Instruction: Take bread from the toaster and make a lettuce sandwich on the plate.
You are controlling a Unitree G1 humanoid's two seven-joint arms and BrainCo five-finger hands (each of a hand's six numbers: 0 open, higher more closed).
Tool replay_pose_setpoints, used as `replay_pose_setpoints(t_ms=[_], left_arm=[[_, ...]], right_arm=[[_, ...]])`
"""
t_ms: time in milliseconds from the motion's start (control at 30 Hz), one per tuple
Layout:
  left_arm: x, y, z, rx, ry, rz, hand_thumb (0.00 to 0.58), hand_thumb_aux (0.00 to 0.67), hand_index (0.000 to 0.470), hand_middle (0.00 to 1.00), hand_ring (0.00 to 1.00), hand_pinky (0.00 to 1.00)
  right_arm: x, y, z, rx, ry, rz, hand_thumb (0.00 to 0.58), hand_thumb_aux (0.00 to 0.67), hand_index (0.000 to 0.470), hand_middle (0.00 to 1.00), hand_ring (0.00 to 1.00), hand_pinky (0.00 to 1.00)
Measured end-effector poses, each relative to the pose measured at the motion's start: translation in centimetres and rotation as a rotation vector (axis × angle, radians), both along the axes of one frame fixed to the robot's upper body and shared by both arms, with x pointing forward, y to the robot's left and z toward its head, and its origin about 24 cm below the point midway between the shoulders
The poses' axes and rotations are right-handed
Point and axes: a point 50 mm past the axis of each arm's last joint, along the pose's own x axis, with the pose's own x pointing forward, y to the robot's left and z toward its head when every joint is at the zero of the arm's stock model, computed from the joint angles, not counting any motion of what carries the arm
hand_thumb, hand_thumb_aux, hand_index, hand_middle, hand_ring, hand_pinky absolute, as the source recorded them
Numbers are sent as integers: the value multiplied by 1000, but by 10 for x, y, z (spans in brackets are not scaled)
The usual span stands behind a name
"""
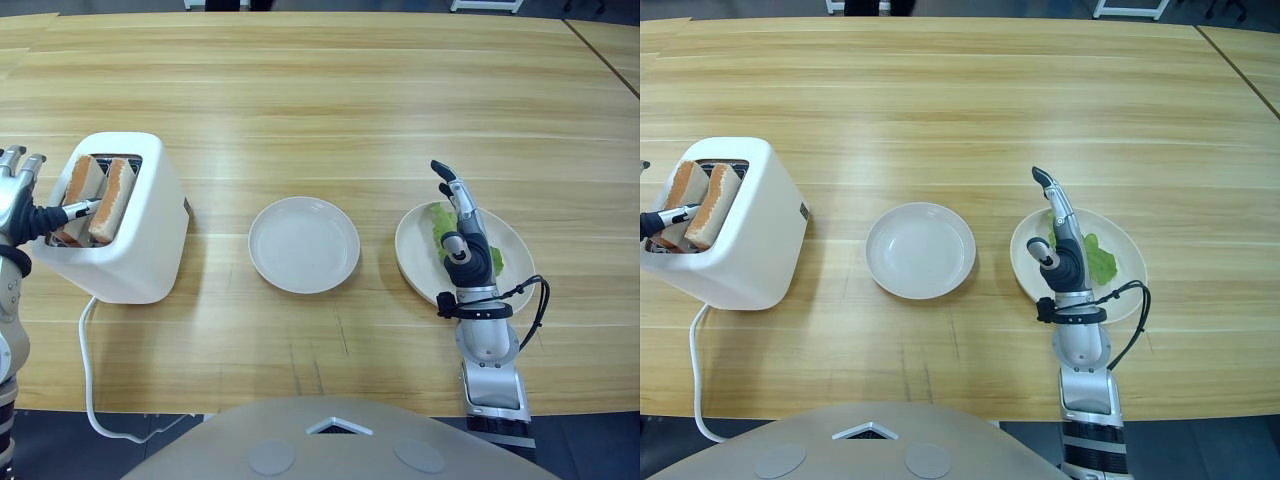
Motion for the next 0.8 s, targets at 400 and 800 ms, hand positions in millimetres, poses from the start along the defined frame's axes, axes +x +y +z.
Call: replay_pose_setpoints(t_ms=[400, 800], left_arm=[[9, -17, -12, -259, -124, -89, 580, 670, 470, 1000, 1000, 1000], [8, -28, 15, -300, -337, -150, 580, 670, 470, 1000, 1000, 1000]], right_arm=[[-1, -1, -3, 1, 8, -4, 0, 0, 0, 0, 0, 0], [0, -5, -6, -11, 11, -14, 0, 0, 0, 0, 0, 0]])
